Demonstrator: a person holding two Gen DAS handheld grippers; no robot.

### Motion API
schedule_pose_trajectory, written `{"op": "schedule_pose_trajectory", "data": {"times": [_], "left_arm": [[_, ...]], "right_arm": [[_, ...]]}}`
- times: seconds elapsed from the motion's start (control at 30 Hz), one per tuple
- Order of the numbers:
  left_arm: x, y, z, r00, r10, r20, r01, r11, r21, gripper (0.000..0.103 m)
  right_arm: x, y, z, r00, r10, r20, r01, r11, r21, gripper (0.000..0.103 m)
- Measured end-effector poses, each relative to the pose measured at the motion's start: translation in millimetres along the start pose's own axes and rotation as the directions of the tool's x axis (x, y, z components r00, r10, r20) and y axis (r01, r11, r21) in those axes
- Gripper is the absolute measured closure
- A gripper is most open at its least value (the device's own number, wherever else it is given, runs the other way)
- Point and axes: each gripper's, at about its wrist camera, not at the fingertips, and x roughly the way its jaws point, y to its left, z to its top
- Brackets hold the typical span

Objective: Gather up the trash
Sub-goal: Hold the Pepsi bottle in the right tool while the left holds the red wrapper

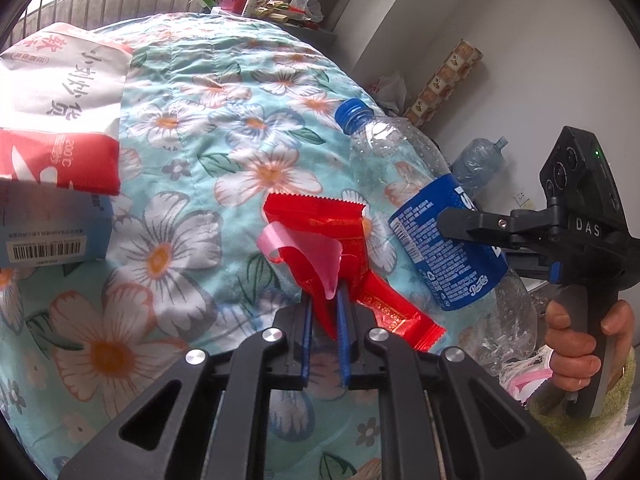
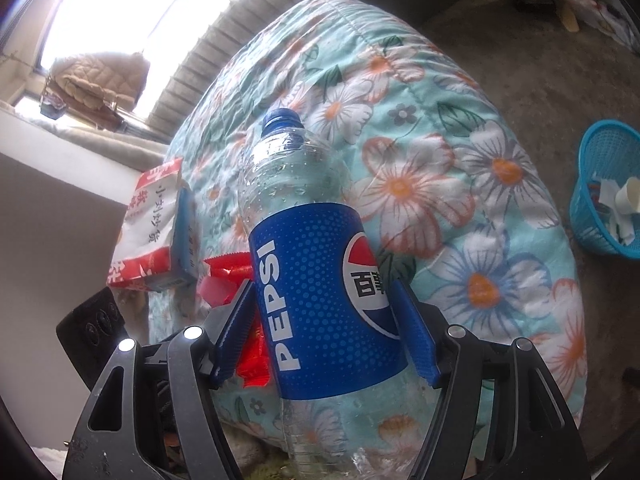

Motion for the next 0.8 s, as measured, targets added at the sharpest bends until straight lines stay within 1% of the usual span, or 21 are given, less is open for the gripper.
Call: {"op": "schedule_pose_trajectory", "data": {"times": [0.23,0.33,0.53,0.6,0.8], "left_arm": [[2,2,0,1.0,0.001,-0.007,-0.001,1.0,-0.002,0.093],[2,2,-1,1.0,0.0,-0.006,0.0,1.0,-0.004,0.093],[1,2,0,1.0,-0.006,-0.009,0.006,1.0,-0.008,0.093],[-1,2,2,1.0,-0.019,-0.009,0.019,1.0,-0.012,0.096],[-14,-4,12,0.999,-0.03,0.022,0.029,0.999,0.013,0.098]], "right_arm": [[11,3,-3,1.0,0.004,-0.027,-0.004,1.0,-0.013,0.037],[11,4,-4,1.0,-0.001,-0.025,0.001,1.0,-0.015,0.039],[7,2,-7,1.0,0.007,-0.003,-0.007,1.0,-0.004,0.041],[5,1,-7,1.0,0.012,0.006,-0.012,1.0,0.003,0.041],[-12,-10,-7,0.998,0.039,0.048,-0.041,0.998,0.038,0.042]]}}
